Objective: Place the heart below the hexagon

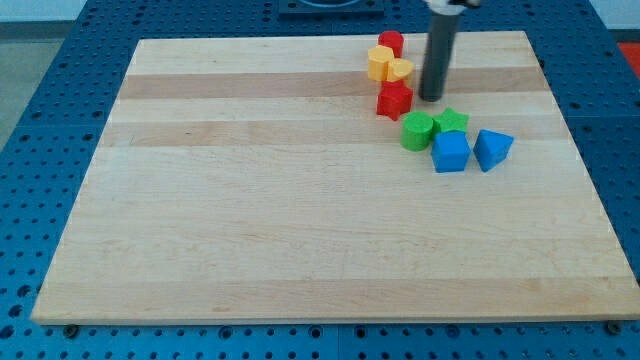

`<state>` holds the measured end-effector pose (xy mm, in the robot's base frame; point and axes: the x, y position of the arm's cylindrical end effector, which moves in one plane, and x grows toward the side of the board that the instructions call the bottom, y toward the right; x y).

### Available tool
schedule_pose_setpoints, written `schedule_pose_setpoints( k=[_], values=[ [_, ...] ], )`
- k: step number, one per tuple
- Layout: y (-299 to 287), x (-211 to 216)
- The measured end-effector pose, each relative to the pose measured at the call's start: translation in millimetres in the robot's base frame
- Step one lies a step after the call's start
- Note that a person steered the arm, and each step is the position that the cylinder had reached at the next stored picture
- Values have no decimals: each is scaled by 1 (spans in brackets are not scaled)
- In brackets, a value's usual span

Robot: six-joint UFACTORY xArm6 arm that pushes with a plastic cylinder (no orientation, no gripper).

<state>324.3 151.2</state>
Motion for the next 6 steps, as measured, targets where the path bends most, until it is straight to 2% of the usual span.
schedule_pose_setpoints(
  k=[1, 2, 3, 6],
  values=[
    [52, -6],
    [46, -35],
    [21, -42],
    [-48, -22]
  ],
)
